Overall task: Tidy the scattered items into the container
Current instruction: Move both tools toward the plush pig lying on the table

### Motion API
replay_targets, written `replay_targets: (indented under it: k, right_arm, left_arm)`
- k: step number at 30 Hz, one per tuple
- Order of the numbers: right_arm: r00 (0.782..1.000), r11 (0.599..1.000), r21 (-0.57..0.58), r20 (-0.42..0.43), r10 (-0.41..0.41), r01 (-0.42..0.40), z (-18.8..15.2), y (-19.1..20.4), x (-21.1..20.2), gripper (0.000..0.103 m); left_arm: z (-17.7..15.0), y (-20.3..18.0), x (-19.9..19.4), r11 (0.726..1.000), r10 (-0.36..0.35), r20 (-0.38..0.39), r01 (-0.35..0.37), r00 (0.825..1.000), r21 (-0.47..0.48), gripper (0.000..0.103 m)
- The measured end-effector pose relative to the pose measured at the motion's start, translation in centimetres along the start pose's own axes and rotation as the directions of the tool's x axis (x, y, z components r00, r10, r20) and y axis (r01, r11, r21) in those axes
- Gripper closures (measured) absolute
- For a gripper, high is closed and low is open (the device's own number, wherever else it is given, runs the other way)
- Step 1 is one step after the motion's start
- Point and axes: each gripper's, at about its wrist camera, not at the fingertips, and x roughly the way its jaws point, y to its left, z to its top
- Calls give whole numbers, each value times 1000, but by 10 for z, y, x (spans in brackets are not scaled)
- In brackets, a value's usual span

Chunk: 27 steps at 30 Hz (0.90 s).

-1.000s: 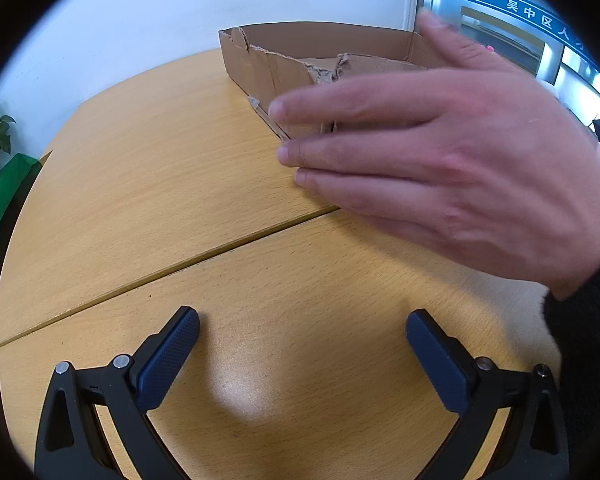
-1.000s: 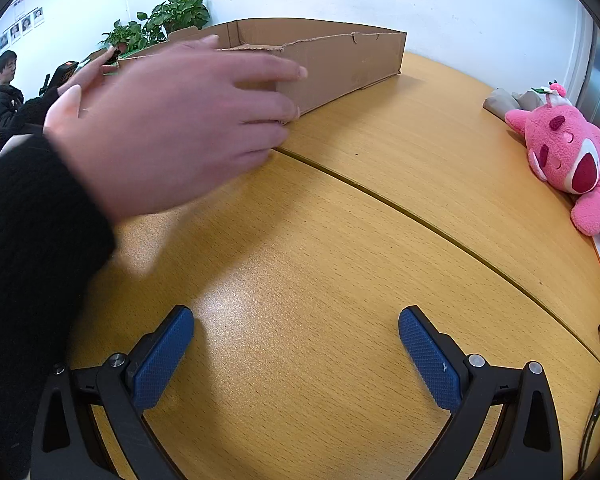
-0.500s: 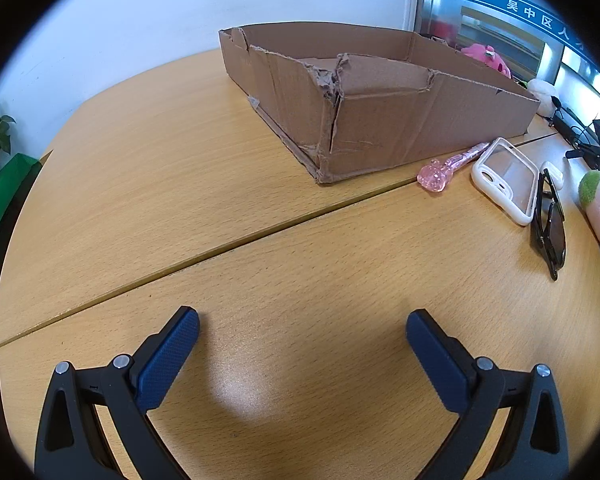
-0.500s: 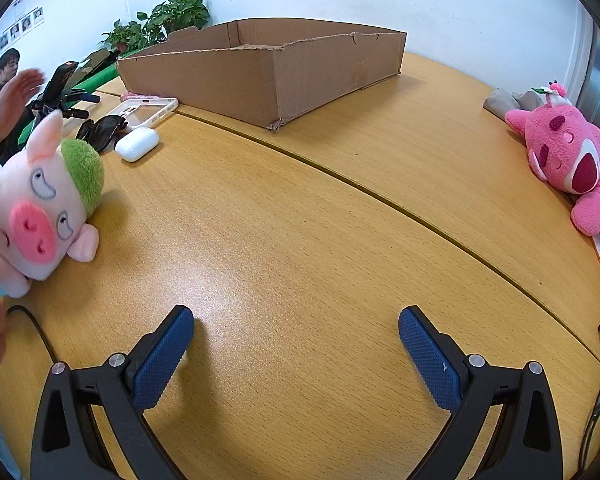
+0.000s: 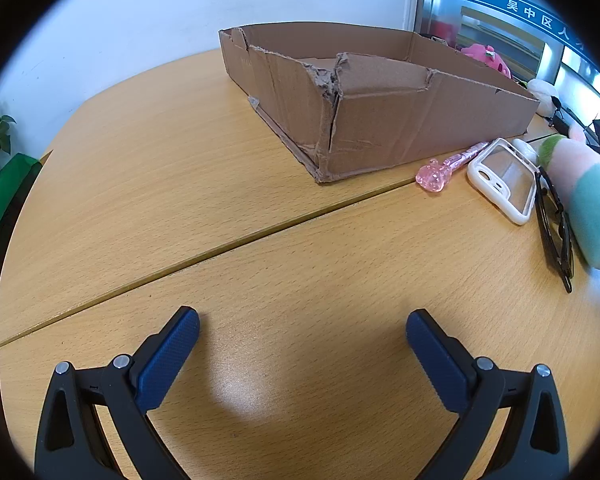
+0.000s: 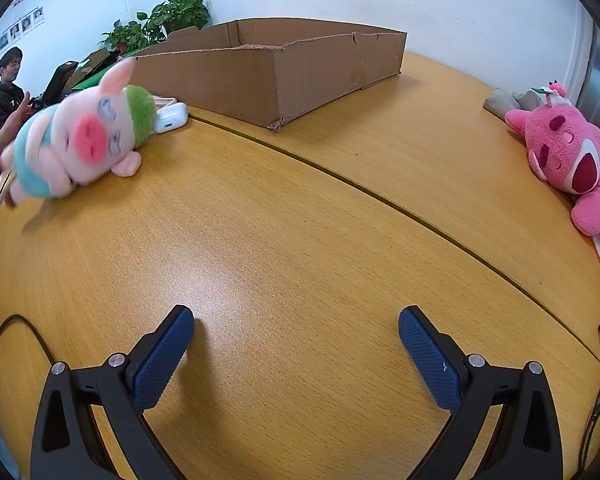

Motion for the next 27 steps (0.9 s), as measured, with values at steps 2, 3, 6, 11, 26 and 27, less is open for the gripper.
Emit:
replay_targets:
  k: [2,3,6,11,26,27]
  right_arm:
    - [1000,1000,0,0,0,0,0,0,0,0]
    - [1000,1000,1,0,0,0,0,0,0,0]
    - [1000,1000,2,1,-1,1,0,0,0,0]
    - [1000,1000,12,1,-9,9,1,0,0,0]
    - [968,907,340,-49,-245,247,12,15,10,0]
    - [970,911,334,-49,-237,240,14,21,10,0]
  left_arm:
    - [0,0,0,1000,0,0,0,1000,0,0]
    - [0,0,0,1000,0,0,0,1000,1,0]
    - [0,-1,1,999,22,0,-22,1000,-31,0]
    - [-2,-13,-1,994,70,-2,-70,998,-86,0]
    - [-18,-68,-14,984,100,-18,-102,995,-148,1]
    - [-18,-72,-19,980,110,-7,-110,994,-165,1]
